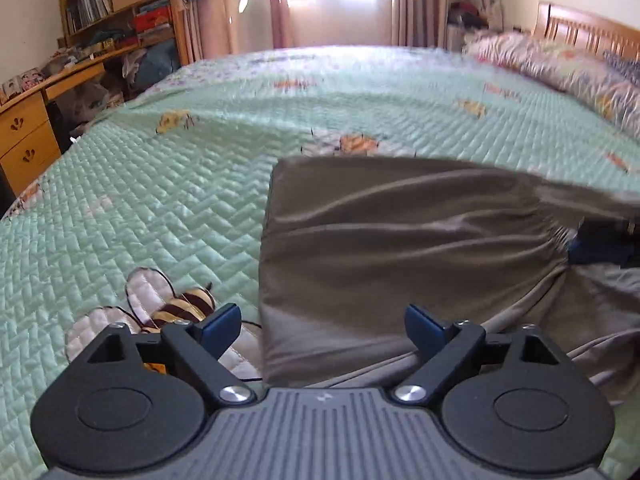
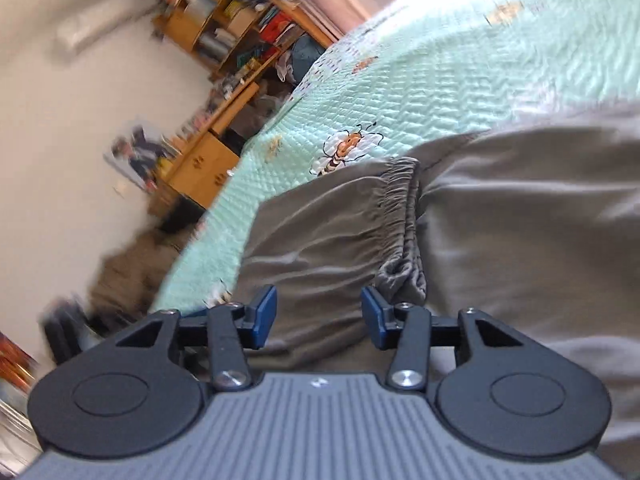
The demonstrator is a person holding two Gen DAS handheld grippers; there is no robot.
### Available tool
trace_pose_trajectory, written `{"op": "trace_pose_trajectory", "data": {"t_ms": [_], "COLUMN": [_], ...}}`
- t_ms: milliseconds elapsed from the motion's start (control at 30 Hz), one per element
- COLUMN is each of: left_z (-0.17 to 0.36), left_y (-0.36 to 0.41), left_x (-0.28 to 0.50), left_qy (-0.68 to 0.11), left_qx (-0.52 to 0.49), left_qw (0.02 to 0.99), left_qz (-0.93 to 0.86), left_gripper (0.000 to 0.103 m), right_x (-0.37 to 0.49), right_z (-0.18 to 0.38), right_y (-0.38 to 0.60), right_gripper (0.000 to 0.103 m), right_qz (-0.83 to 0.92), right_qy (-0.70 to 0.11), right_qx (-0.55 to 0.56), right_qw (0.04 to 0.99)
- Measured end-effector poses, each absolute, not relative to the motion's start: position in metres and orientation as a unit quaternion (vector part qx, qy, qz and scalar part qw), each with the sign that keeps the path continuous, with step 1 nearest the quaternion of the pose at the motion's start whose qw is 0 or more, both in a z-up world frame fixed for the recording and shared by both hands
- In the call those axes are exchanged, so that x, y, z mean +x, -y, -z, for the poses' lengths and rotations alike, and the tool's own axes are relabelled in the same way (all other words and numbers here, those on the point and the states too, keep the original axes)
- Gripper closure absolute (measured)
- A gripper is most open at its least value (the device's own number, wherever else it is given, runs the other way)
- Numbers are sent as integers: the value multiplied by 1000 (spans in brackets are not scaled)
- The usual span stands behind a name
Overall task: Fold clothes
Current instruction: 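Move the open right tool along the folded trousers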
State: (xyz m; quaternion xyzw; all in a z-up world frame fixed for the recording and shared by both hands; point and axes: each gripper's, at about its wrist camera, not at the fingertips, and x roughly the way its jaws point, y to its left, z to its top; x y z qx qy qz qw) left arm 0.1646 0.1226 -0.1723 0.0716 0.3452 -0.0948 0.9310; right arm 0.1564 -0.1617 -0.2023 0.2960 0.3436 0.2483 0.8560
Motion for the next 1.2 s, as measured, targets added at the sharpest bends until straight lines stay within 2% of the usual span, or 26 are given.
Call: {"op": "trace_pose_trajectory", "data": {"t_ms": [167,300,900,1000,1100,1200], "left_z": [159,156,189,189,183,170], "left_y": [-117,-115,-88,-94,-111,-135], "left_x": [138,117,102,103,106,97], "left_qy": [-325,-317,-273,-283,-303,-289], "left_qx": [111,119,336,316,252,180], "left_qw": [932,931,894,898,912,933], "left_qz": [112,135,117,115,117,117], "left_gripper": [10,10,8,7,7,7], "right_x": [131,130,132,132,133,131], "right_z": [187,185,200,204,209,206], "right_y": [142,147,147,139,136,133], "right_gripper": [53,53,51,49,46,46], "right_qz": [-241,-225,-230,-232,-225,-239], "right_qy": [-321,-315,-331,-338,-357,-359], "right_qx": [165,165,193,187,185,182], "right_qw": [901,907,895,893,888,884]}}
